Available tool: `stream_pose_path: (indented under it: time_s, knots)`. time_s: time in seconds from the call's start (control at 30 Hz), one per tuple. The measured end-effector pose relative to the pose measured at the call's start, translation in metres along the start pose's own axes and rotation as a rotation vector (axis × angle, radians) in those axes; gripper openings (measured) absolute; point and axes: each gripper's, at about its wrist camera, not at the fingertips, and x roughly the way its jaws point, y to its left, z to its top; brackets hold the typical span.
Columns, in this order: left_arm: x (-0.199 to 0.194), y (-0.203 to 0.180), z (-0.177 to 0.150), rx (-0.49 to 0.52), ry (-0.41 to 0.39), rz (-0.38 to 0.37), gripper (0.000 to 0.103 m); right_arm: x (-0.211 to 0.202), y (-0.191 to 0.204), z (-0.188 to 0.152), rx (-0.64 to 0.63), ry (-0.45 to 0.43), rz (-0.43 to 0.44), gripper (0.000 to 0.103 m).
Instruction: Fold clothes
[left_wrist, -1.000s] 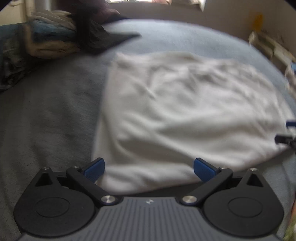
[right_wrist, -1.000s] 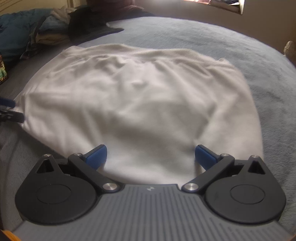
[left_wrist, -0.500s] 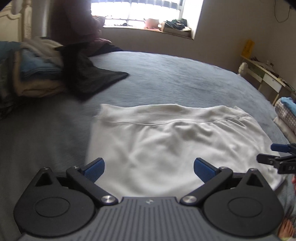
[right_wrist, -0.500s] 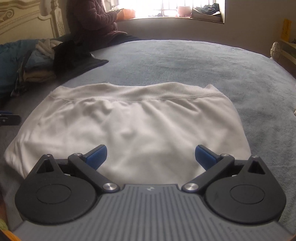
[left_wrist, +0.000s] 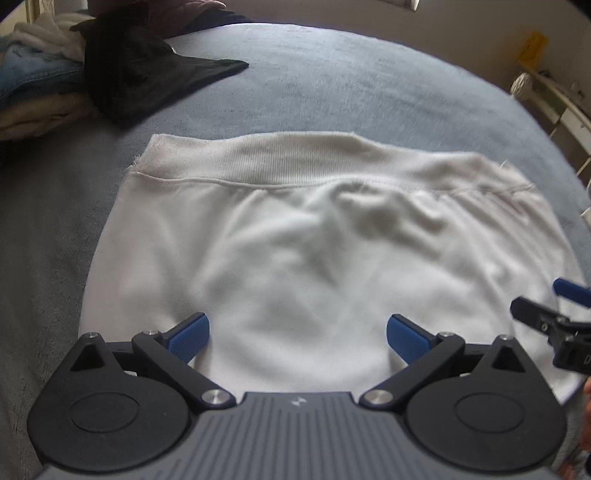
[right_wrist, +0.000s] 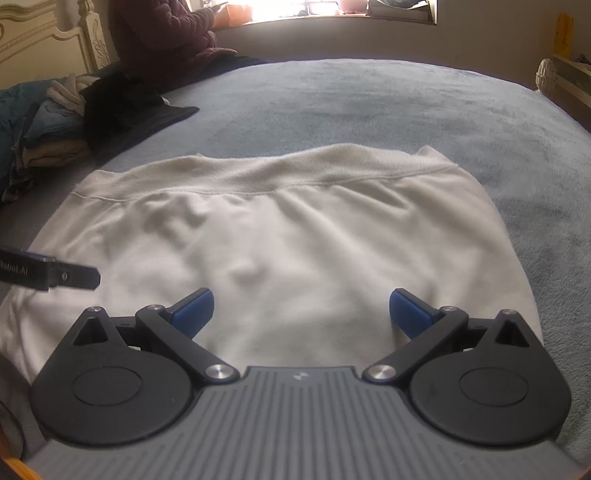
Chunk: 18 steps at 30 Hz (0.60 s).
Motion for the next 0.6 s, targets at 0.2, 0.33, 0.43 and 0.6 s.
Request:
stream_pose_path:
  time_s: [0.2, 0.33, 0.43, 0.6]
  knots:
    - [0.004, -0.011, -0.003, 0.055, 0.010, 0.059, 0.103, 0.007, -0.018, -0.001, 0.015, 0.008, -0.057, 0.101]
    - [0.007, -0.013, -0.002, 0.056, 0.017, 0.065, 0.103, 0.005, -0.036, 0.003, 0.039, -0.008, -0.116, 0.101]
    - [0.007, -0.014, -0.001, 0.057, 0.020, 0.070, 0.103, 0.004, -0.048, 0.008, 0.060, -0.024, -0.180, 0.101]
    - [0.007, -0.015, -0.001, 0.055, 0.023, 0.071, 0.103, 0.000, -0.053, 0.014, 0.066, -0.043, -0.233, 0.099]
